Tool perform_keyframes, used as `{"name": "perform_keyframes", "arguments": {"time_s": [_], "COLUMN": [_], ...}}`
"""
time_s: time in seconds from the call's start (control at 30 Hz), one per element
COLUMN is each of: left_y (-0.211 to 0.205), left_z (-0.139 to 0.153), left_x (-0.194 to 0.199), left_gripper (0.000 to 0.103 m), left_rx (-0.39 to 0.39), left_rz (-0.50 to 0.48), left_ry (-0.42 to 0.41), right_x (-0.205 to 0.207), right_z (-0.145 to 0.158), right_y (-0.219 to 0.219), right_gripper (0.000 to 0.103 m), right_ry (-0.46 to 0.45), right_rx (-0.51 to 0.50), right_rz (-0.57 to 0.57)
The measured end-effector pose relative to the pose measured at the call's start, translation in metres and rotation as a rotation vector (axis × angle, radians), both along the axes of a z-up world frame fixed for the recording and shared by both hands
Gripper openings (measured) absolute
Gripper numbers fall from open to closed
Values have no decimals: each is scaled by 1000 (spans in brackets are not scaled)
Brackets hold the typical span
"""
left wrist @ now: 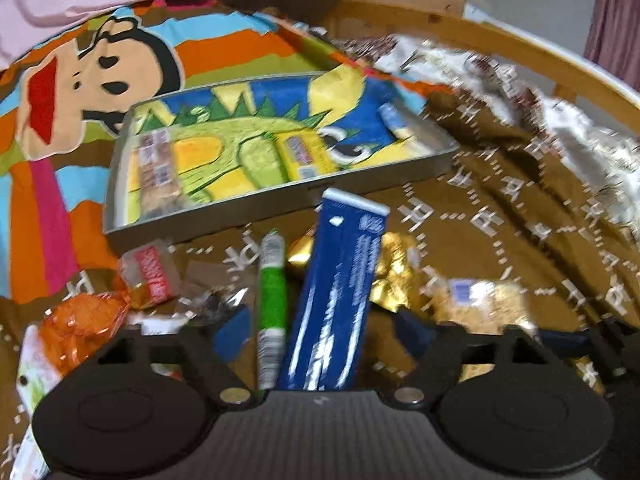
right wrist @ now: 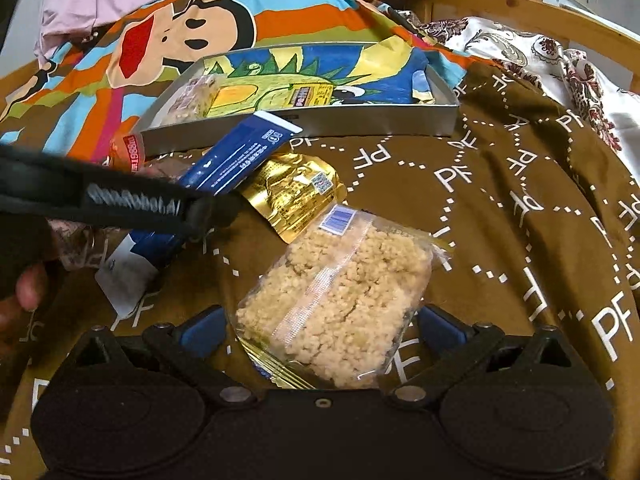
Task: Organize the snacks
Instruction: 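Grasp the blue boxed package with the left tool, then grasp the puffed-rice bag with the right tool while the left tool holds the blue package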
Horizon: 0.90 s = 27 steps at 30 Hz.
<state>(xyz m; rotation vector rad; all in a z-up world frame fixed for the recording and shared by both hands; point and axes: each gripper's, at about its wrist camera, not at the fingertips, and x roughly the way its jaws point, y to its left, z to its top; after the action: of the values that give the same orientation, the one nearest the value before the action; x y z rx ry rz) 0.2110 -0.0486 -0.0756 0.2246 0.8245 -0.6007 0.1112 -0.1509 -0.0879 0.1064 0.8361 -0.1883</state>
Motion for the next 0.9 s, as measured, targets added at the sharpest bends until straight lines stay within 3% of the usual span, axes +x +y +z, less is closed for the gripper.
{"name": "perform_keyframes", "arguments": {"time_s": [0.27, 0.43, 0.67, 0.9], "left_y": [4, 14, 36, 52], "left_z": [1, 5, 9, 6], "left_x": [-12, -25, -46, -57], "left_gripper": [44, 44, 44, 46], "left_rx": [47, 38, -6, -47], "left_rz": [71, 171, 292, 355], "left_ry": [9, 97, 237, 295], "right_x": [-5, -7, -21, -19], "right_z": [3, 4, 7, 6], "right_y": [-3, -1, 19, 13], "right_gripper": [92, 92, 92, 102], "right_ry": [-14, 4, 31, 50], "right_rx": [21, 52, 56, 115], "right_rz": [10, 68, 285, 241]}}
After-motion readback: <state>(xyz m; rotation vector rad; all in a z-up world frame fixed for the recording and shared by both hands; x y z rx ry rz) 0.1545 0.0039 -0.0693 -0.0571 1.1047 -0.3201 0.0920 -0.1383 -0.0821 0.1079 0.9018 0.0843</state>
